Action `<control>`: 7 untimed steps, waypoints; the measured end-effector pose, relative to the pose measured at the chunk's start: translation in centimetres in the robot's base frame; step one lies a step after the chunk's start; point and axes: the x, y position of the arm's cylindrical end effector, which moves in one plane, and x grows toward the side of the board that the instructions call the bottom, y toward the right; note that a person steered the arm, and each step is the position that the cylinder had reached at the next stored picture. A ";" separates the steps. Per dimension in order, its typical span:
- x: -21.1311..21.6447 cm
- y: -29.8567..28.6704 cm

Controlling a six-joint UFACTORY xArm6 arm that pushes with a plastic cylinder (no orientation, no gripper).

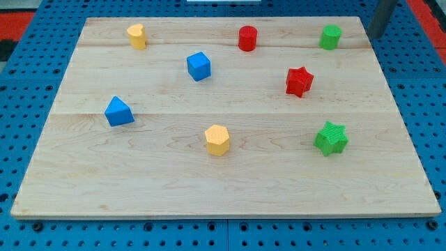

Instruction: Point at the yellow heart

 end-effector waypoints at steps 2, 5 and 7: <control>-4.0 0.8; -3.9 -12.6; -3.8 -34.7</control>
